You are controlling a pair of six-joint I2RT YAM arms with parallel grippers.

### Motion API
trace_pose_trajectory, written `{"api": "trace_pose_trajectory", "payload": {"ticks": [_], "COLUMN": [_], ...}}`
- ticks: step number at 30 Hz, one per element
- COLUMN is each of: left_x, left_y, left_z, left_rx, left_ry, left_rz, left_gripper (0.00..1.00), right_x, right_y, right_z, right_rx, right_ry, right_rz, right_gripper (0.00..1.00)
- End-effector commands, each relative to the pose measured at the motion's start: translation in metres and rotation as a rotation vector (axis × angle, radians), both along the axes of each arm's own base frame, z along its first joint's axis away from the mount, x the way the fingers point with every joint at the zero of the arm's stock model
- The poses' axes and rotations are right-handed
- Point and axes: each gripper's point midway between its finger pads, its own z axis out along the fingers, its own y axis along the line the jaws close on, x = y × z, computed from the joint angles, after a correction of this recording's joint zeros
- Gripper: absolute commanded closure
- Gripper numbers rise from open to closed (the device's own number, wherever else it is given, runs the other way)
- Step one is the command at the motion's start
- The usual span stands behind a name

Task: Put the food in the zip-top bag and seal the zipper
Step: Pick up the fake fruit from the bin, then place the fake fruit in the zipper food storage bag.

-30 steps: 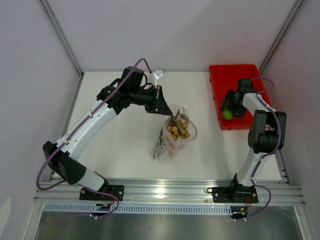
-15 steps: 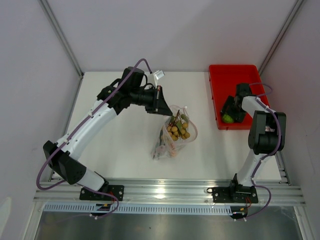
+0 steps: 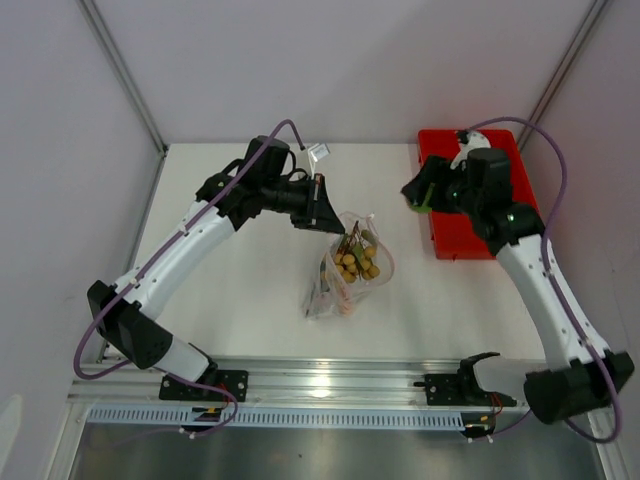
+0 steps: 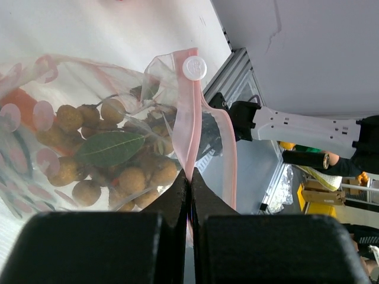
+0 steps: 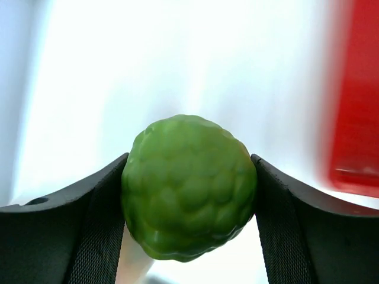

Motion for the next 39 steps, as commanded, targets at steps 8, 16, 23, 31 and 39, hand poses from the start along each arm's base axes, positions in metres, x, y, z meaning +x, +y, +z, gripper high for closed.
{"api": "trace_pose_trajectory", "payload": {"ticks": [8, 16, 23, 31, 39], "left_x": [-0.004, -0.005, -0.007, -0.008, -0.008], "left_y": [0.002, 0.002, 0.004, 0.005, 0.004], "left_z": [0.007, 0.015, 0.018, 0.018, 0.016], "left_rx": [-0.038, -0.046, -0.045, -0.042, -0.043], "left_ry": [-0.023, -0.035, -0.04, -0.046, -0.039], "left_rz": [-0.014, -0.016, -0.013, -0.015, -0.022], "left_gripper": [0.99, 1.0, 0.99, 0.99, 1.0], "right_x": [-0.156, -0.171, -0.161, -0.158, -0.172], "right_y": [0.128, 0.171, 0.169, 0.127, 0.11], "right_z": [0.082, 0.031, 0.021, 0.032, 0.008], "right_rx": [0.195, 0.117, 0.041, -0.019, -0.029], "right_ry": [-0.206, -0.061, -0.039, -0.033, 0.034], "right_rz": [0.518, 0.577, 0.509, 0.376, 0.349], "right_gripper": [0.64, 0.47, 0.05, 0.15, 0.31]}}
